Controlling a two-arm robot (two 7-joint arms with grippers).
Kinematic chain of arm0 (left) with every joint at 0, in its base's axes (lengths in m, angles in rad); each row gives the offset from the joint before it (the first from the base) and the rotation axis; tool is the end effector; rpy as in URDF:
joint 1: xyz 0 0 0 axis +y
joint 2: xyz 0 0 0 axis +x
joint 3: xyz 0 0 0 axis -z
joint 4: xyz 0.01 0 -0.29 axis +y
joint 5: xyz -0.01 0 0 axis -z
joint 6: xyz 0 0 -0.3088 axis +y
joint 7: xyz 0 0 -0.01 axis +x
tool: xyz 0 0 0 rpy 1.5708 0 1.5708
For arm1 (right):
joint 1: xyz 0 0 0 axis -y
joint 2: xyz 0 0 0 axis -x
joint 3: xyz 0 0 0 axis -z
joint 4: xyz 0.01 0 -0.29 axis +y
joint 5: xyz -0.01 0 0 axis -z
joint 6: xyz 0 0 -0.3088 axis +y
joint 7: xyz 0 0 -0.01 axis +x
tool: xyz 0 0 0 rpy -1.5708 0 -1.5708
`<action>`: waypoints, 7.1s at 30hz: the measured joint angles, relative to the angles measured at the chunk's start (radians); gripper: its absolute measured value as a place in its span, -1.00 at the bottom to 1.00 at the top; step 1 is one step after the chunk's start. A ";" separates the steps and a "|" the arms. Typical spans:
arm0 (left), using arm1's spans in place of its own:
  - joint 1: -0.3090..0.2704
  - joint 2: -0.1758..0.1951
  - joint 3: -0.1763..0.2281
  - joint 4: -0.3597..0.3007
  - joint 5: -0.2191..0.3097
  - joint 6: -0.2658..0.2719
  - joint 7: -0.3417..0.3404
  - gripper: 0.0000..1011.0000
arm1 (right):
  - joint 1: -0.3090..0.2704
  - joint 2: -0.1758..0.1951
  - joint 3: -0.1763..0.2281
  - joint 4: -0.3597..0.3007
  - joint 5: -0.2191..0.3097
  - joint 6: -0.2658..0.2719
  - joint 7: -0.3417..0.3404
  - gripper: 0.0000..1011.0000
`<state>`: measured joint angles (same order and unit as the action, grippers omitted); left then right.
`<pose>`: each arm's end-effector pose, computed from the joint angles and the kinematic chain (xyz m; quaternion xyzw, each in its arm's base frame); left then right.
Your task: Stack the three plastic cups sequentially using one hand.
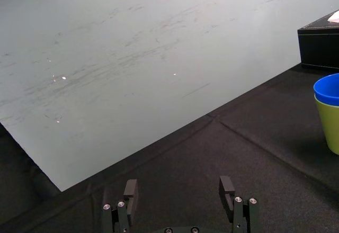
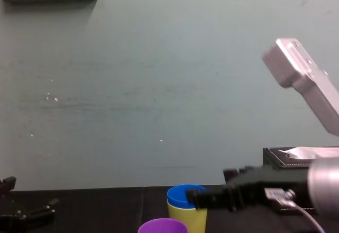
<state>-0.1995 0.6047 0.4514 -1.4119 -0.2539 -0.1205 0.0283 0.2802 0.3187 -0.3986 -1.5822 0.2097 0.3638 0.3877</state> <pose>0.3581 0.0827 -0.3023 0.1415 -0.1324 0.5799 0.7913 0.3803 0.0277 -0.2286 -0.1404 0.0107 -0.4064 0.9028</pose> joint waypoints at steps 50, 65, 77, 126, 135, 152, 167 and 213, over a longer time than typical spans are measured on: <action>0.000 0.000 0.000 0.000 0.000 0.000 0.000 0.98 | -0.057 -0.028 -0.092 0.034 -0.028 0.025 -0.021 0.98; 0.000 0.000 0.000 0.000 0.000 0.000 0.000 0.98 | -0.026 -0.061 -0.109 0.085 -0.044 0.012 -0.018 0.98; 0.000 0.000 0.000 0.000 0.000 0.000 0.000 0.98 | 0.002 -0.092 -0.116 0.142 -0.058 -0.007 -0.020 0.98; 0.000 0.000 0.000 0.000 0.000 0.000 0.000 0.98 | 0.033 -0.146 -0.110 0.237 -0.069 -0.057 -0.025 0.98; 0.000 0.000 0.000 0.000 0.000 0.000 0.000 0.98 | 0.031 -0.145 -0.110 0.235 -0.069 -0.057 -0.024 0.91; 0.000 0.000 0.000 0.000 0.000 0.000 0.000 0.98 | 0.030 -0.145 -0.110 0.233 -0.069 -0.056 -0.024 0.42; 0.000 0.000 0.000 0.000 0.000 0.000 0.000 0.98 | 0.033 -0.109 -0.105 0.129 -0.068 -0.018 -0.003 0.42; 0.000 0.000 0.000 0.000 0.000 0.000 0.000 0.98 | 0.223 -0.107 -0.058 0.188 0.004 0.084 -0.040 0.42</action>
<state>-0.1995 0.6047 0.4514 -1.4120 -0.2539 -0.1206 0.0283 0.5028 0.2122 -0.4569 -1.3938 0.2141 0.4473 0.3478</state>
